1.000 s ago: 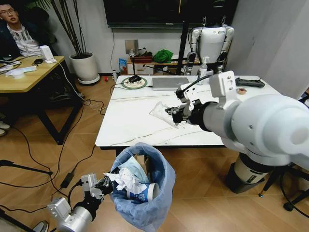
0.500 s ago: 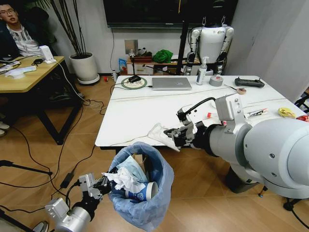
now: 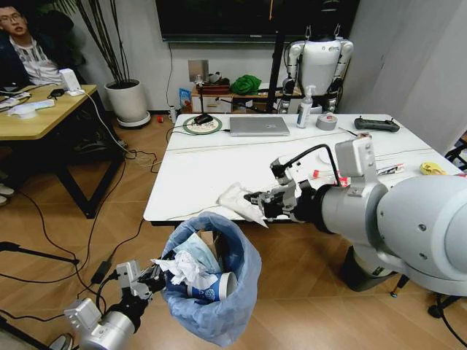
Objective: Pick up the trash bin and place the trash from the table into it.
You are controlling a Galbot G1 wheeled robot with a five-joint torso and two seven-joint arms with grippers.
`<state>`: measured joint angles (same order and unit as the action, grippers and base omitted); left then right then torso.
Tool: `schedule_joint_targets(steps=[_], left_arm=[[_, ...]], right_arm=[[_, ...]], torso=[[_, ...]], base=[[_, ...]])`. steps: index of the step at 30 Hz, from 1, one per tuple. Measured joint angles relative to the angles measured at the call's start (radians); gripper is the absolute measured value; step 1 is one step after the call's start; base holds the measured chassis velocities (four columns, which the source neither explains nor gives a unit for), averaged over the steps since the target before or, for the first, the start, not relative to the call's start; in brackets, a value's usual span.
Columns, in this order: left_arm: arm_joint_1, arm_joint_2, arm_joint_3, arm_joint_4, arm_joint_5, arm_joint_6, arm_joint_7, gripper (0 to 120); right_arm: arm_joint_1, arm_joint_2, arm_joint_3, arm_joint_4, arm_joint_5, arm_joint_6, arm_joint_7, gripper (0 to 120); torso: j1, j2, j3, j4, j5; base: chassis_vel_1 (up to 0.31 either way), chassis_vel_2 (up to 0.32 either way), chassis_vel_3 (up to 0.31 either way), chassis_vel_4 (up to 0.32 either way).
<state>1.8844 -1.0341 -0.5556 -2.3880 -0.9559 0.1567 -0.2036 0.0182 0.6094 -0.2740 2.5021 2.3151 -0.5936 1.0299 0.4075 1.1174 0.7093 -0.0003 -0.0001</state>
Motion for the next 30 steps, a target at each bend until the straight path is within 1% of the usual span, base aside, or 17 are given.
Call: schedule_joint_targets(steps=[3,11,13,16,21,30], left_arm=[[-0.002,0.000,0.005,0.016,-0.001,0.000,-0.005,0],[-0.004,-0.001,0.003,0.039,-0.012,-0.001,-0.013,0],[-0.003,-0.004,0.001,0.043,-0.017,-0.001,-0.017,0],[0.000,-0.007,0.001,0.042,-0.018,-0.001,-0.019,0],[0.002,-0.010,-0.001,0.036,-0.018,-0.001,-0.019,0],[0.015,-0.010,-0.019,0.005,-0.025,-0.001,-0.019,0]], right_arm=[[0.038,0.024,-0.001,0.000,0.031,0.023,-0.016,0],[0.078,0.048,-0.018,-0.001,0.045,0.052,-0.073,0],[0.086,0.067,-0.035,-0.001,0.048,0.062,-0.089,0],[0.057,0.092,-0.059,-0.001,0.028,0.076,-0.098,0],[0.002,0.107,-0.081,-0.002,-0.020,0.079,-0.102,0],[-0.072,0.084,-0.088,-0.002,-0.084,0.073,-0.103,0]], torso=[[0.000,0.000,0.000,0.0002,0.0000],[0.000,0.000,0.000,0.0001,0.0000],[0.000,0.000,0.000,0.0000,-0.0001],[0.000,0.000,0.000,0.0002,-0.0001],[0.000,0.000,0.000,0.0001,0.0000],[0.000,0.000,0.000,0.0000,0.0000]], base=[[0.000,0.000,0.000,0.000],[0.000,0.000,0.000,0.000],[0.000,0.000,0.000,0.000],[0.000,0.000,0.000,0.000],[0.000,0.000,0.000,0.000],[0.000,0.000,0.000,0.000]])
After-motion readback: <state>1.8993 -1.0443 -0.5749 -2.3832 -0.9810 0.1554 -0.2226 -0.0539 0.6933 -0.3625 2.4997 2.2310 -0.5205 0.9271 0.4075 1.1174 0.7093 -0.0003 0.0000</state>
